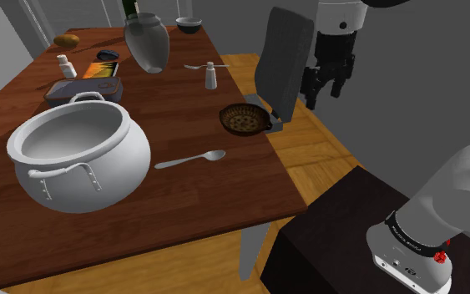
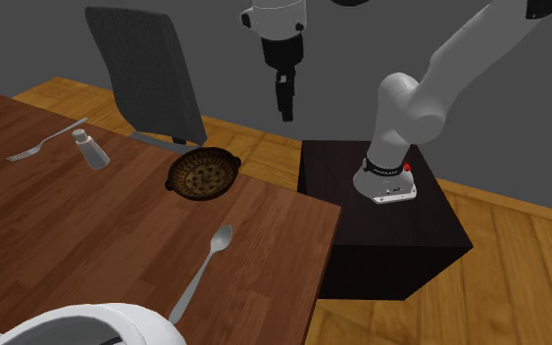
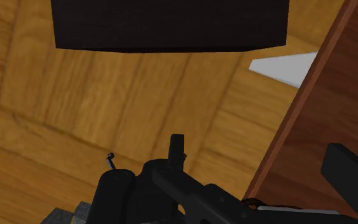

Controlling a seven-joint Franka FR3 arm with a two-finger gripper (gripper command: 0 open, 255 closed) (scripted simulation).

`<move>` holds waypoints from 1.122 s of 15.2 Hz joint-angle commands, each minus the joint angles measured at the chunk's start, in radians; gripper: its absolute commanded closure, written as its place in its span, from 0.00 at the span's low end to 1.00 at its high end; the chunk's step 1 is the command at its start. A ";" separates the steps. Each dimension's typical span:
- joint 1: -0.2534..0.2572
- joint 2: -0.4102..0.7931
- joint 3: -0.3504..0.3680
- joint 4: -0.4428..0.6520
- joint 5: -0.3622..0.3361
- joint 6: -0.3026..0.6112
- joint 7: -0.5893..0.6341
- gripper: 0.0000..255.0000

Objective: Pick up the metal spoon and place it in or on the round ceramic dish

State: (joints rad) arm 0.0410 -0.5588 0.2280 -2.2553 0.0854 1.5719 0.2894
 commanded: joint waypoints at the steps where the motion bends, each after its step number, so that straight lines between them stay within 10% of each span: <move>1: 0.003 0.063 0.040 0.029 0.015 0.024 0.058 0.00; 17: 0.073 0.685 0.263 0.446 -0.071 0.120 0.522 0.00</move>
State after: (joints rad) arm 0.1018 0.0851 0.4810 -1.8394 0.0248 1.6904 0.7763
